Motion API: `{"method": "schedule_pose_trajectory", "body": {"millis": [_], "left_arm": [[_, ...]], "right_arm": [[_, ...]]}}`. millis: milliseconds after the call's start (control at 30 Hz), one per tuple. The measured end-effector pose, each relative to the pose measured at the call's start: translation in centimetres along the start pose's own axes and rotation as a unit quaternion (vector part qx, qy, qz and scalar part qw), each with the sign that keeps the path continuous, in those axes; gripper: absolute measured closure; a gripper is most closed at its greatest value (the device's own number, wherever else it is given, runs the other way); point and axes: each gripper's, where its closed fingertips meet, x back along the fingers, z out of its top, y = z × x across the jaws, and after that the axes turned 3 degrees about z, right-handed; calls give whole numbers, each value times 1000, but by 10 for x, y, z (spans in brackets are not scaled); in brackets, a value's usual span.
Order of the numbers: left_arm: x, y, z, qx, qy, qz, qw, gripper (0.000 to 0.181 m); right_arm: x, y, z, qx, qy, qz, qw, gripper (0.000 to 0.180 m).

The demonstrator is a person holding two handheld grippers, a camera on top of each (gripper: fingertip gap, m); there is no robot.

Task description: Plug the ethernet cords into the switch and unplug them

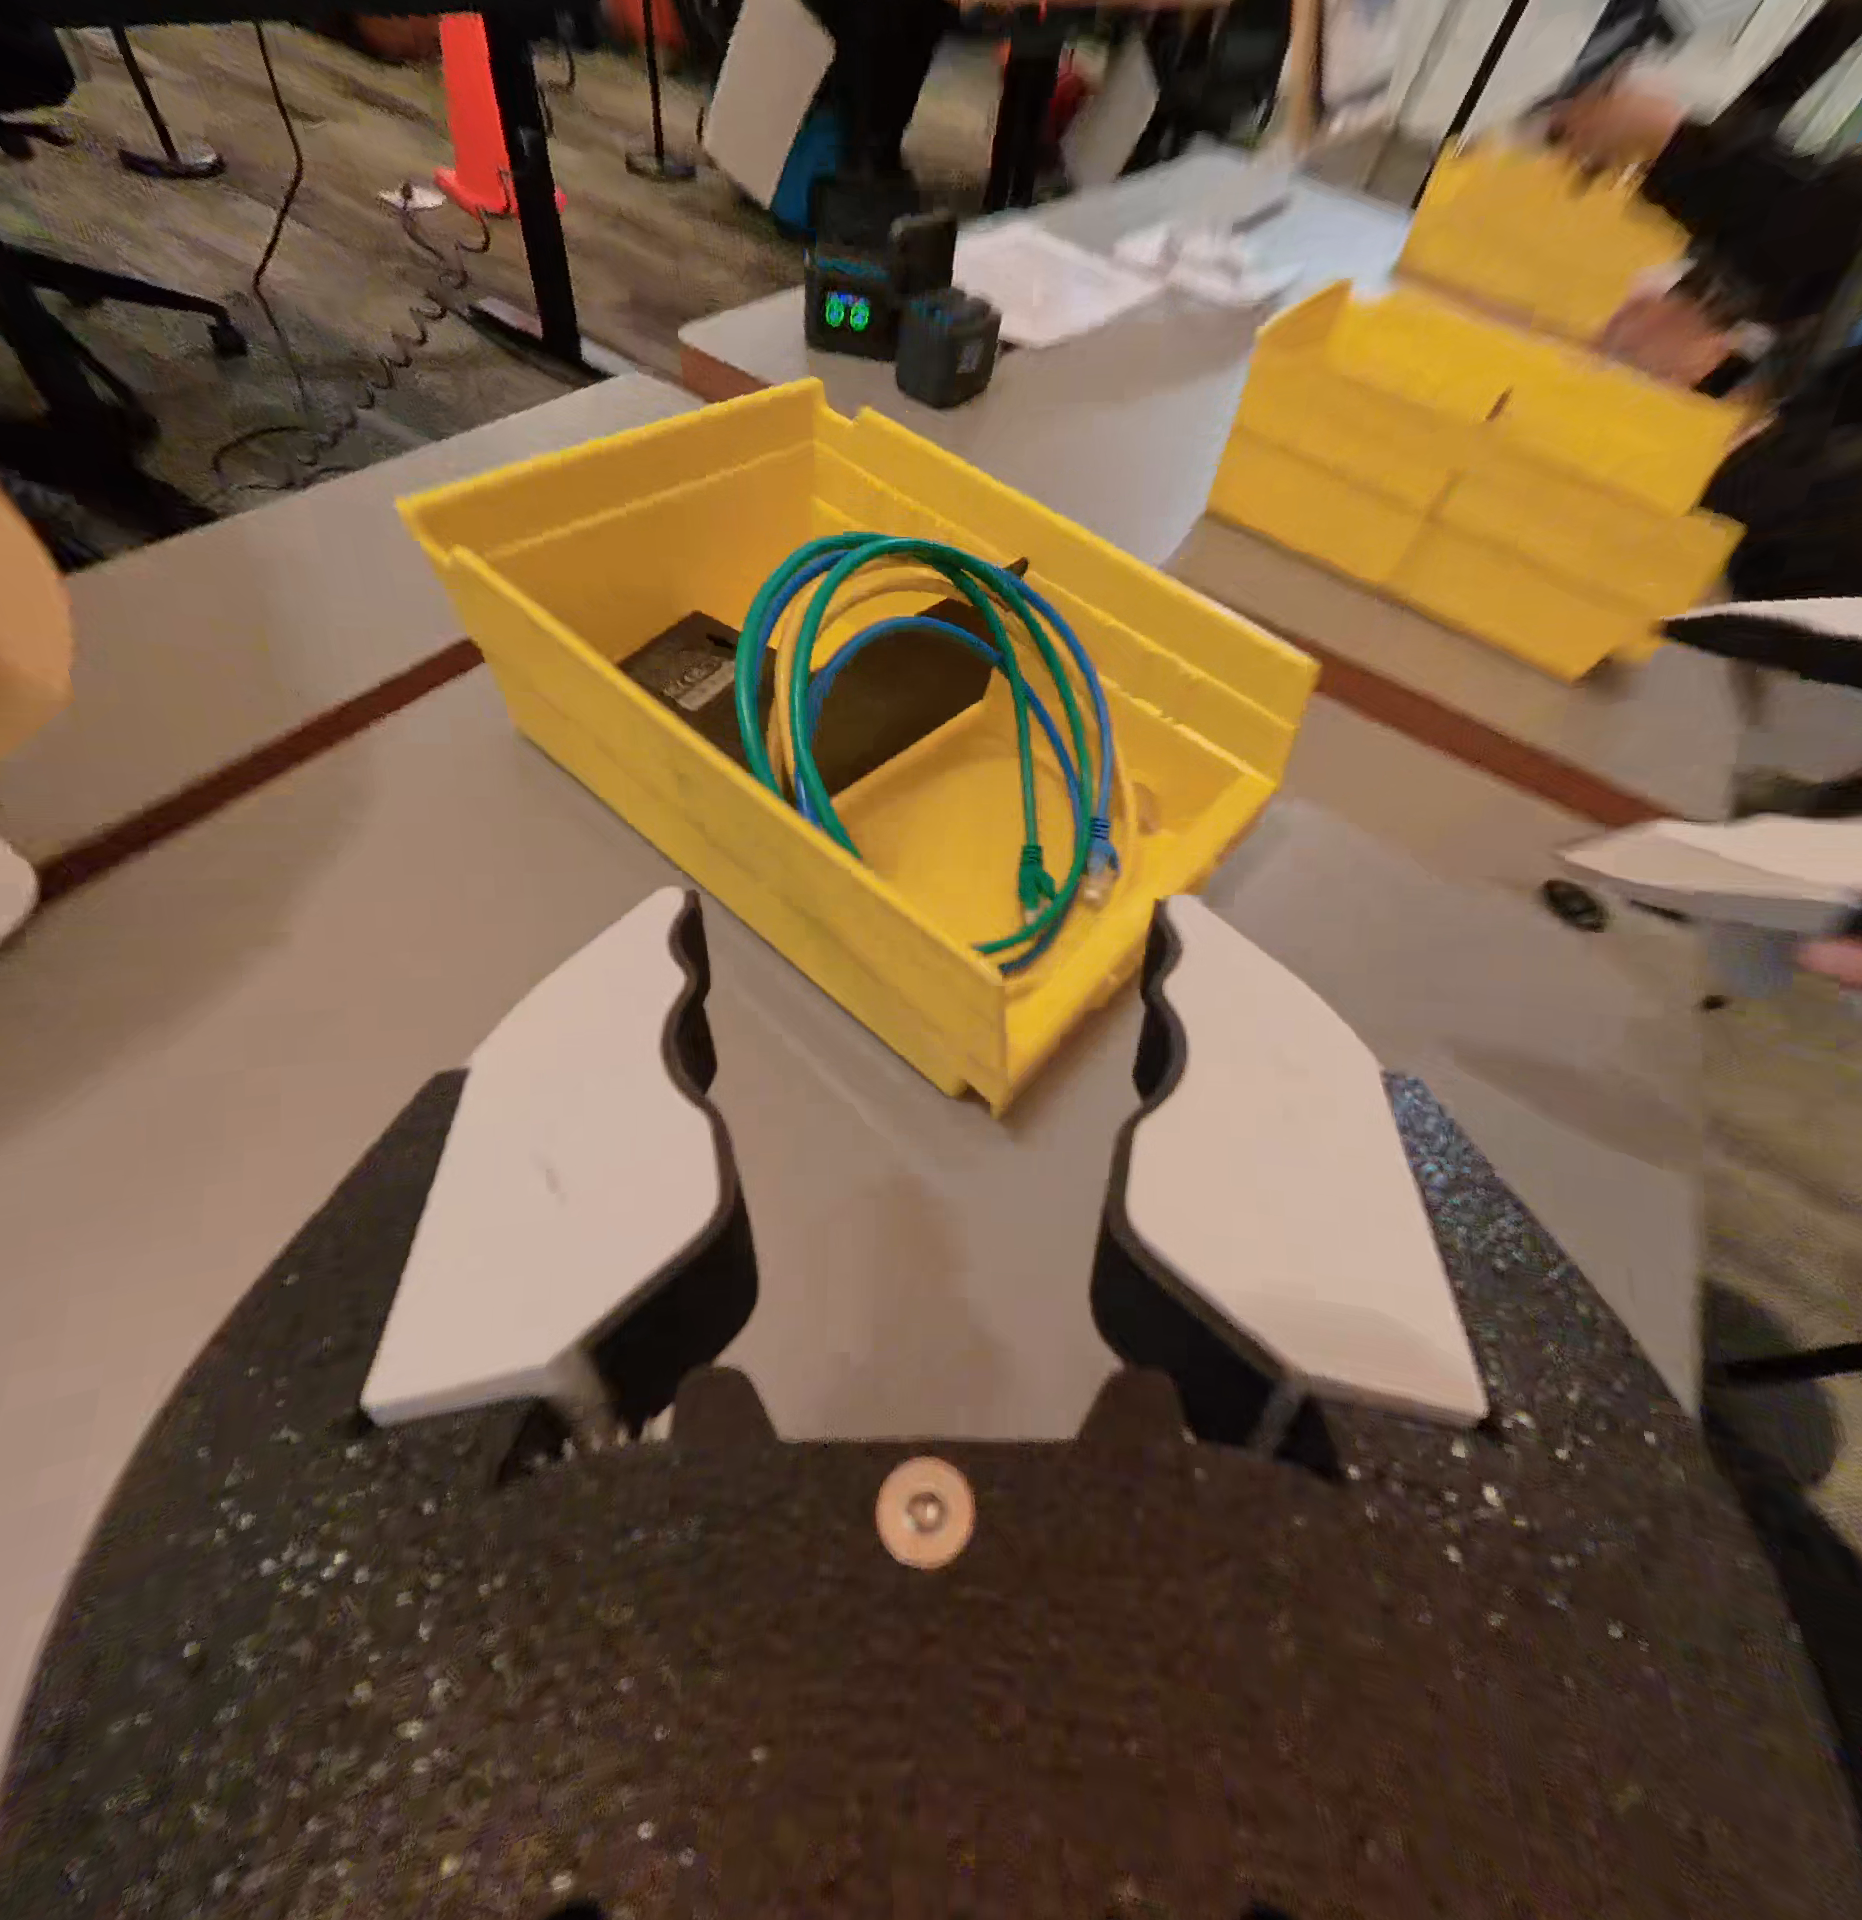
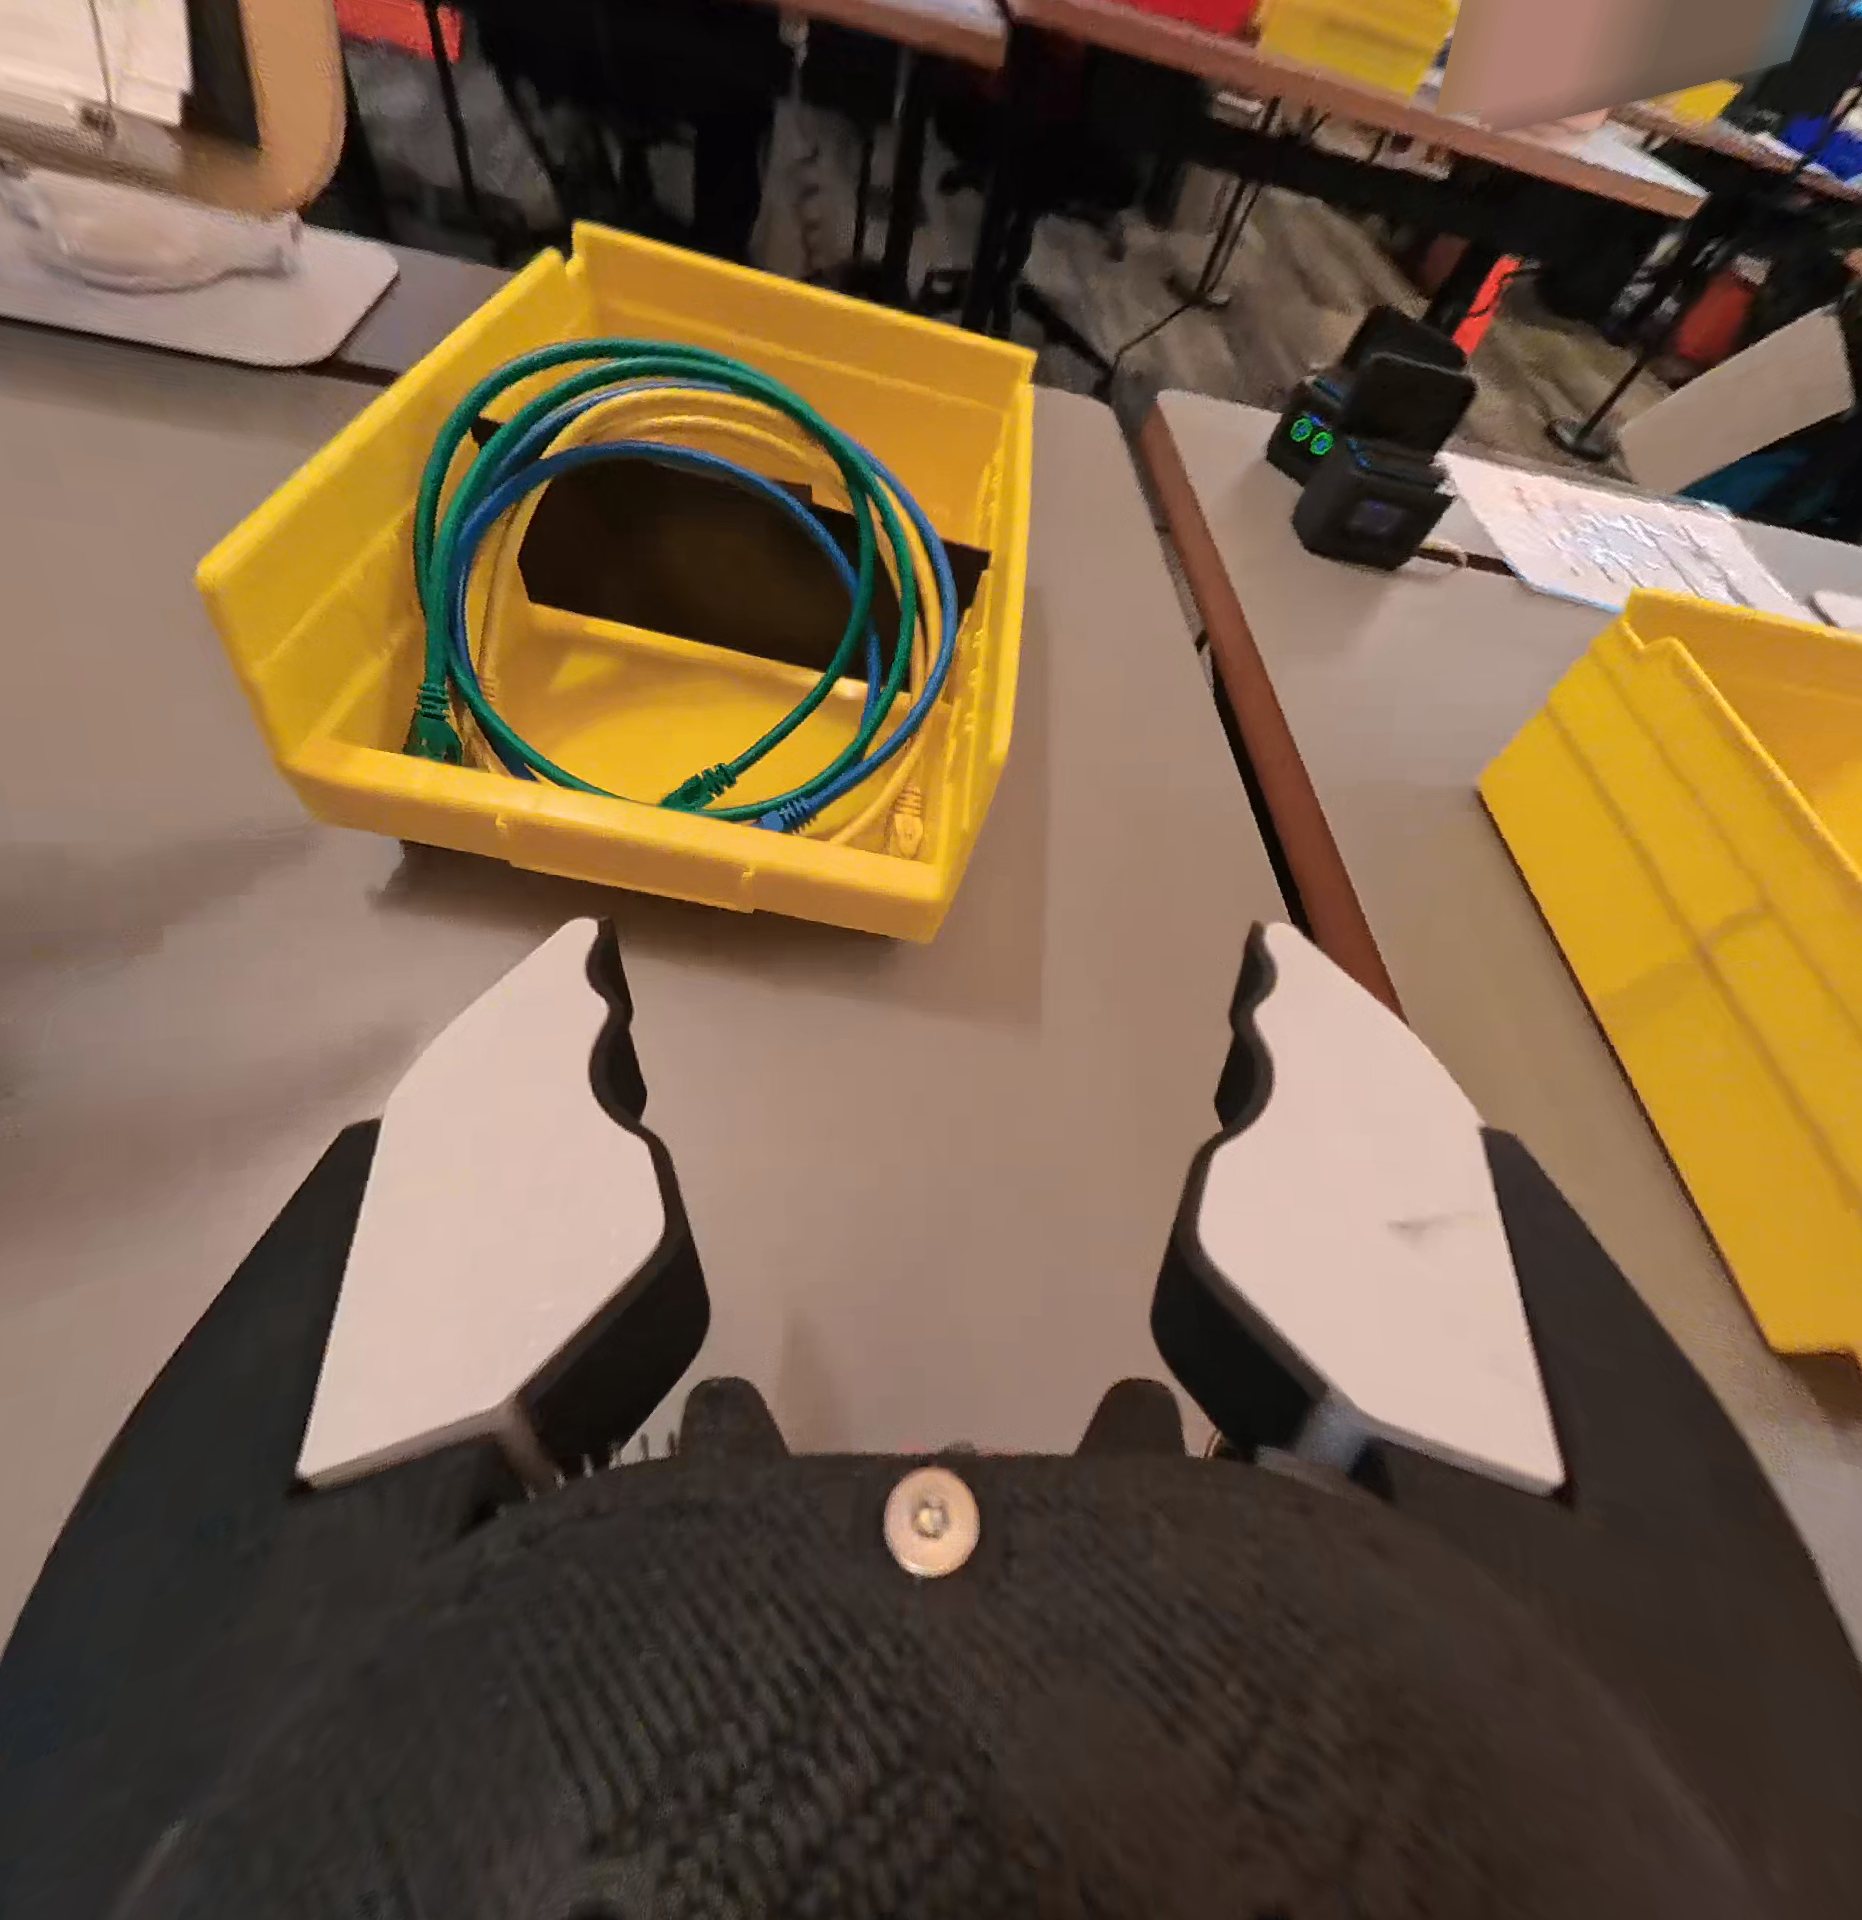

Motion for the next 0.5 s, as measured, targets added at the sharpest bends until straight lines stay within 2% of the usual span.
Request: {"method": "schedule_pose_trajectory", "body": {"millis": [100, 233, 400, 500], "left_arm": [[-44, 3, 13, -27, -49, 15, 998, 101], [-89, -17, 0, -22, -156, 67, 985, 101], [-112, -41, -23, 37, -248, 120, 961, 102], [-120, -46, -43, 36, -301, 139, 943, 101]], "right_arm": [[1, 13, -11, -8, -10, -27, 1000, 64], [1, 34, -23, -17, -24, -65, 997, 61], [-6, 41, -41, 8, -67, -57, 996, 65], [-7, 41, -42, -1, -67, -53, 996, 67]]}}
